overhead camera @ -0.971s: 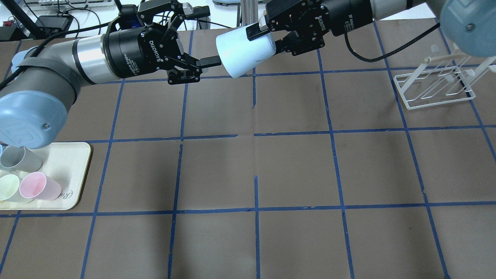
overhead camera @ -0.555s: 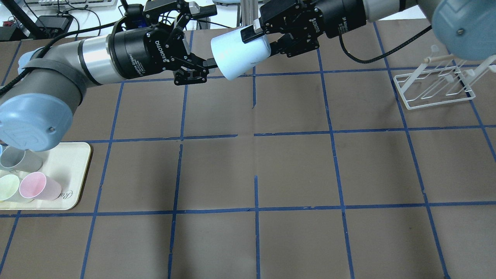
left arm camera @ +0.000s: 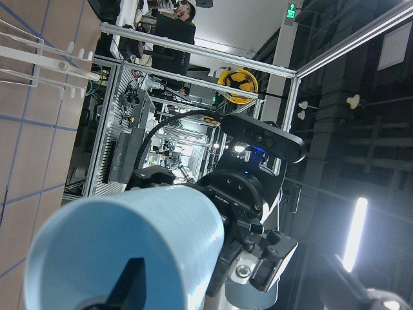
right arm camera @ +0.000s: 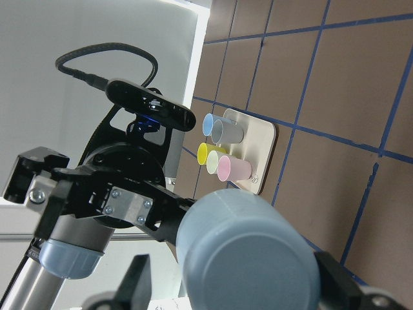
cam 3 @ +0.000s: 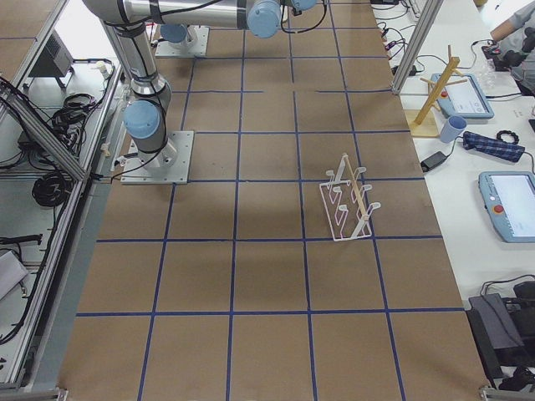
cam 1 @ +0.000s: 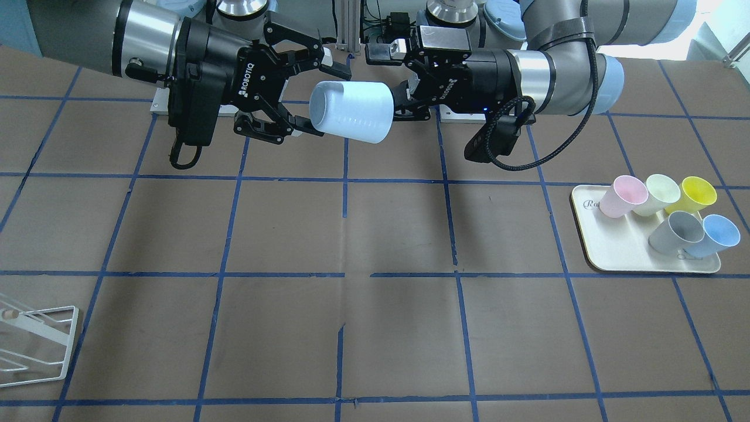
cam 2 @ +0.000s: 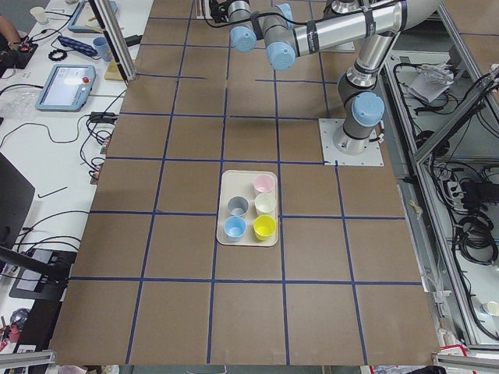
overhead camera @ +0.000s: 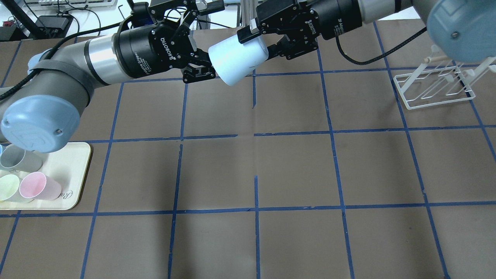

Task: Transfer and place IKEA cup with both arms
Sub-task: 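Close the left gripper on the cup's open end, then open the right gripper and withdraw it while the left gripper holds the cup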

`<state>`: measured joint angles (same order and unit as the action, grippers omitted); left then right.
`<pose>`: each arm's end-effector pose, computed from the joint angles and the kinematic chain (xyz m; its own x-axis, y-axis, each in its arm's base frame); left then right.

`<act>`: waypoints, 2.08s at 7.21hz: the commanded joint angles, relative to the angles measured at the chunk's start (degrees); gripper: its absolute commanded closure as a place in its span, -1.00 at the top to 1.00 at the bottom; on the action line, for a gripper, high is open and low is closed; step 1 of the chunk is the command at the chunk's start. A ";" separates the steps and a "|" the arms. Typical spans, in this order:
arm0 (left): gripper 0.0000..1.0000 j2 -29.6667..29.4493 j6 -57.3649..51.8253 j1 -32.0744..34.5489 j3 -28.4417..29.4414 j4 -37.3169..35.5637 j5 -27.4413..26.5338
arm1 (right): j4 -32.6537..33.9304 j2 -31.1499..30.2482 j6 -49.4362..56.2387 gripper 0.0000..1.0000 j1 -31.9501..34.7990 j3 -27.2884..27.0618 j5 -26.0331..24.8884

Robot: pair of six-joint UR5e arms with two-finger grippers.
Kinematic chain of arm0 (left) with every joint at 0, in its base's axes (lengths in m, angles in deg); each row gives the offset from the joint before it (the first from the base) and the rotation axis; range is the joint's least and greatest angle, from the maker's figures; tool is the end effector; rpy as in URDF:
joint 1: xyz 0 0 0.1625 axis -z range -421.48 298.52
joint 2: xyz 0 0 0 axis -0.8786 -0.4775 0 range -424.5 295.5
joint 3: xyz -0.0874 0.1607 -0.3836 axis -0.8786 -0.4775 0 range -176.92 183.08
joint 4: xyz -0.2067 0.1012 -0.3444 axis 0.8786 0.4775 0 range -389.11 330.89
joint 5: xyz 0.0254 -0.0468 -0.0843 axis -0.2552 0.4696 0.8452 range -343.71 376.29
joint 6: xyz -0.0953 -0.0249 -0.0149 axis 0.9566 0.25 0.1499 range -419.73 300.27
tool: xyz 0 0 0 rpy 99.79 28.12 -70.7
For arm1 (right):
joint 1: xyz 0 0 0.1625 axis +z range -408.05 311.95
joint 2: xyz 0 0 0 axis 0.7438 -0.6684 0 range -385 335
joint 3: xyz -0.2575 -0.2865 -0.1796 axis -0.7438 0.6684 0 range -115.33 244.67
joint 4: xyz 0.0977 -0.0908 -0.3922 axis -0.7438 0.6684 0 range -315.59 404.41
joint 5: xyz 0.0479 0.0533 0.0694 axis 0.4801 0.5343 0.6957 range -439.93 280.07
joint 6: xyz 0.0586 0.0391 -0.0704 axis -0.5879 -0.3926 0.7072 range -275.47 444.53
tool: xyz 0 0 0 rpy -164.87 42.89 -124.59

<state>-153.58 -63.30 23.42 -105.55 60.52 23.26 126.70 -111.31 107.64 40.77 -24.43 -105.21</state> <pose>-0.1899 -0.4843 0.4499 0.1417 -0.2241 0.9642 -0.0939 0.9666 0.2385 0.2129 -0.5139 0.5075 -0.3976 -0.2261 -0.8893 -0.1478 0.9723 -0.1811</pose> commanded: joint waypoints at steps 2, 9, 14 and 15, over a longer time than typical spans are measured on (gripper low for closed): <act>0.56 0.13 0.75 0.18 -0.09 0.01 0.42 | 0.68 -0.08 -1.40 1.00 -0.06 0.07 -0.65; 0.58 0.66 2.16 -1.23 -0.26 0.10 -0.02 | 0.59 -1.14 -1.31 1.00 -3.46 0.68 -9.75; -1.00 1.01 5.40 -5.62 -0.18 0.10 -3.35 | -0.02 -6.68 -1.31 1.00 -8.23 5.58 -48.01; -1.00 1.10 7.85 -5.71 0.08 -1.38 -4.06 | 0.15 -6.68 -2.44 1.00 -8.14 6.56 -59.42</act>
<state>-152.59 -57.81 17.88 -105.69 60.27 20.21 126.85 -117.78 106.17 32.52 -19.62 -151.08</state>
